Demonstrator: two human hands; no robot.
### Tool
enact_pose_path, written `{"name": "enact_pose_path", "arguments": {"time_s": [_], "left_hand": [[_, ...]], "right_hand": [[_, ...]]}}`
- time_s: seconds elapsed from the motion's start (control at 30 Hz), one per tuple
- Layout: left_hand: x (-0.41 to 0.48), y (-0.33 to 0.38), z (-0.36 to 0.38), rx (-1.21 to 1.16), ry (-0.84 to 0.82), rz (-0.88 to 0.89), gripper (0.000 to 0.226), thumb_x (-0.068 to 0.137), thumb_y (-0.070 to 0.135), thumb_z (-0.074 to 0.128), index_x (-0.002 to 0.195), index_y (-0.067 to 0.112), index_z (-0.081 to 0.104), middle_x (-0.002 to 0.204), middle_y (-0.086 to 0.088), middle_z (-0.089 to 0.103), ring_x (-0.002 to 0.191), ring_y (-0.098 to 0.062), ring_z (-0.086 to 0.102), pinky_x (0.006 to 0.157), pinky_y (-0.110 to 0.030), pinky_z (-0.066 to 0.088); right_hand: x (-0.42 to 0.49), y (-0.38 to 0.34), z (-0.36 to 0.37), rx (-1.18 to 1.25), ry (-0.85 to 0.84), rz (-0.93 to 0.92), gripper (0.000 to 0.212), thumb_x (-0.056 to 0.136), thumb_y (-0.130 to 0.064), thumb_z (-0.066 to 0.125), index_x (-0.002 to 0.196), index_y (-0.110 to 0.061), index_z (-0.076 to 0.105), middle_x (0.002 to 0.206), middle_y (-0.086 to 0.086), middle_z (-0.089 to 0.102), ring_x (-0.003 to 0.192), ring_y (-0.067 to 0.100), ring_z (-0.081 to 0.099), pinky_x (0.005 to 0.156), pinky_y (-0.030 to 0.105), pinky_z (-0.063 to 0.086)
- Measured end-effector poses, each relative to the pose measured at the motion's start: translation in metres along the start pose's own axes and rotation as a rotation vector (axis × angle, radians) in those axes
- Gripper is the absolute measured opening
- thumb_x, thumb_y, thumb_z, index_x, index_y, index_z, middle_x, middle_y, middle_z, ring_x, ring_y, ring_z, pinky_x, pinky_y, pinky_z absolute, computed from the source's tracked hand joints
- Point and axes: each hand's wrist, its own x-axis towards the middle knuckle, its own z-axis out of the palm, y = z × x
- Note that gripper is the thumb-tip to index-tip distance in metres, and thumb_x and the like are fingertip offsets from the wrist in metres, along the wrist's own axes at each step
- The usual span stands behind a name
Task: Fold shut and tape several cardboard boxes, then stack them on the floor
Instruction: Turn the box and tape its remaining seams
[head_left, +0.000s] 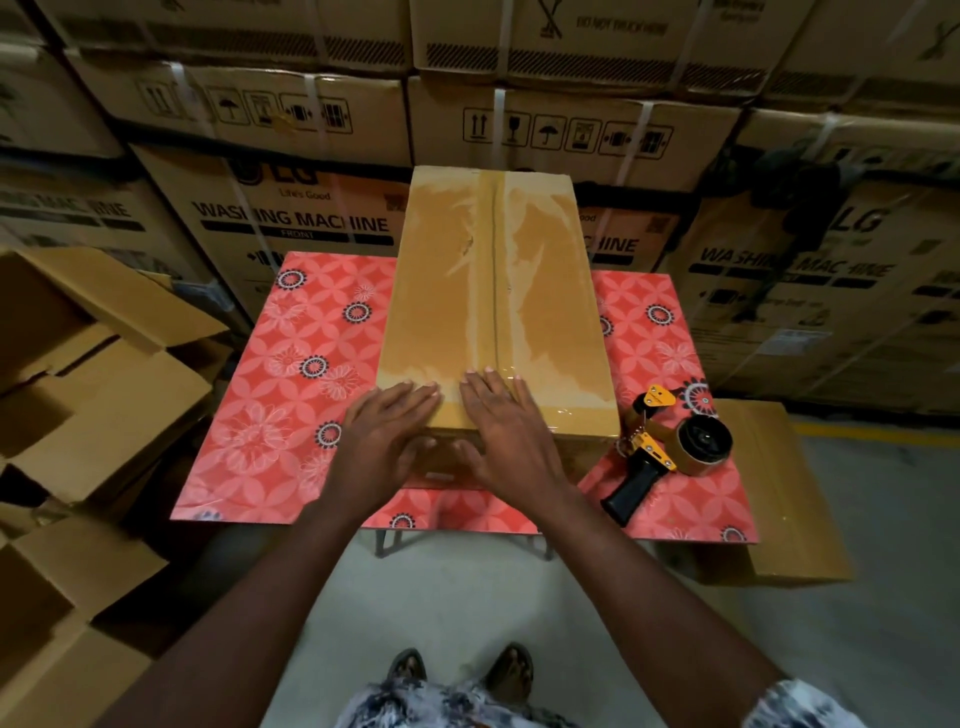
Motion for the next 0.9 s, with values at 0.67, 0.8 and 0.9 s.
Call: {"name": "enact_pose_path", "arguments": {"time_s": [0.67,0.8,0.9], "left_hand": [[-0.017,-0.016,-0.019,-0.392,0.024,-0.203,0.059,0.098,0.003,0.055,0.153,0.019,0.041,0.159,-0.001,0.038,0.145,0.003,0.032,0.116,-0.017,0.032],[-0.033,0.007,-0.009,-0.506,0.148,-0.473,0.068,0.104,0.02,0.046,0.16,0.033,0.009,0.156,0.004,0.039,0.129,0.0,0.047,0.093,-0.002,0.038],[-0.038,0.03,0.007,-0.501,0.19,-0.608,0.072,0.104,0.026,0.042,0.162,0.015,0.0,0.151,0.008,0.038,0.122,-0.007,0.052,0.089,-0.014,0.042]], "right_hand": [[0.037,-0.049,0.011,0.217,-0.008,-0.042,0.063,0.1,-0.044,0.033,0.146,-0.003,0.05,0.152,0.015,0.049,0.145,0.029,0.041,0.124,0.048,0.024],[0.033,-0.045,0.015,0.201,0.008,-0.076,0.058,0.101,-0.036,0.036,0.146,-0.003,0.05,0.153,0.015,0.048,0.146,0.03,0.04,0.123,0.046,0.023],[0.036,-0.051,0.014,0.245,0.004,-0.01,0.06,0.101,-0.04,0.041,0.149,-0.006,0.047,0.156,0.012,0.045,0.149,0.027,0.035,0.124,0.047,0.023]]}}
